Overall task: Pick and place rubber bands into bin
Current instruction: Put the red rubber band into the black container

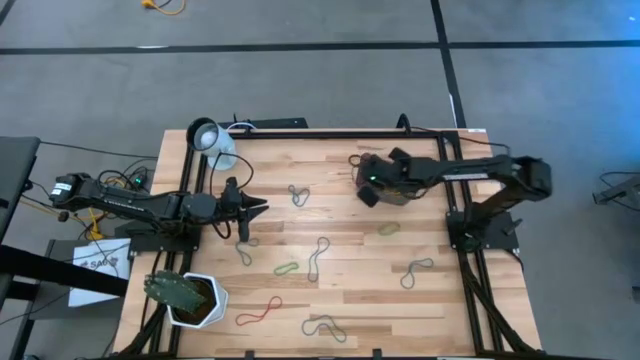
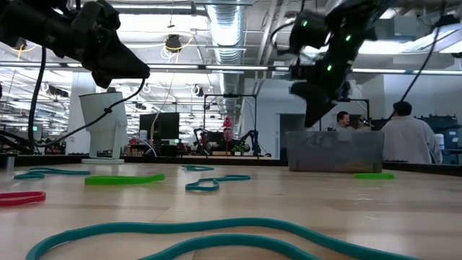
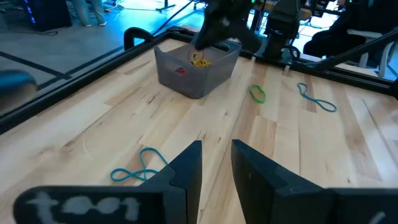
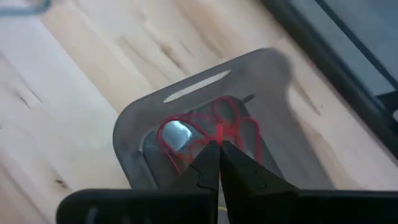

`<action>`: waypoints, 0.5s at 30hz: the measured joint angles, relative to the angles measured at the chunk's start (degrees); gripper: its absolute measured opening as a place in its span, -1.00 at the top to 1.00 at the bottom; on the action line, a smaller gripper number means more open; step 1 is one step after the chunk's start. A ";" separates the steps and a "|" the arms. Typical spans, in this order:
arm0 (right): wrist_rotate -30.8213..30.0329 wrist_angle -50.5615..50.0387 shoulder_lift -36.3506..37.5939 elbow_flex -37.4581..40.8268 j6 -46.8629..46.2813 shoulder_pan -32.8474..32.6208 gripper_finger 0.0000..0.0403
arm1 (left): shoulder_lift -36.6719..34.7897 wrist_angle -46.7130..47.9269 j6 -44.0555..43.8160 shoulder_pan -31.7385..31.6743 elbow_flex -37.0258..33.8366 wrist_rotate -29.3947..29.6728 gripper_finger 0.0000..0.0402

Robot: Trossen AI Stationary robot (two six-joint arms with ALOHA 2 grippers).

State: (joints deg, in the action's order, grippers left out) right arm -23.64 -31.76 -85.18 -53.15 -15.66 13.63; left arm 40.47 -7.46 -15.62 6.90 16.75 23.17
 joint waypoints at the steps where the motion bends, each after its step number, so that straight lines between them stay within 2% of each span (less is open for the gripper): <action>1: 0.01 0.59 -1.29 0.00 0.49 0.00 0.99 | 0.00 0.02 0.00 0.00 0.00 -0.02 0.63; 7: 1.28 0.11 -5.81 -0.65 0.71 0.02 0.92 | 0.00 0.03 -0.02 0.00 0.00 -0.20 0.63; 11: 5.66 0.11 -6.00 -1.73 1.20 0.04 0.80 | 0.00 0.17 -0.07 0.00 0.00 -0.21 0.63; 15: 6.45 -1.17 -5.86 -3.10 3.34 0.33 0.67 | 0.00 0.22 -0.19 0.00 0.00 -0.25 0.63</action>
State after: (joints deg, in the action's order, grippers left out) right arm -17.19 -32.93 -91.04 -56.24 -12.32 13.95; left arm 40.47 -7.25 -15.81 6.90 16.75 22.92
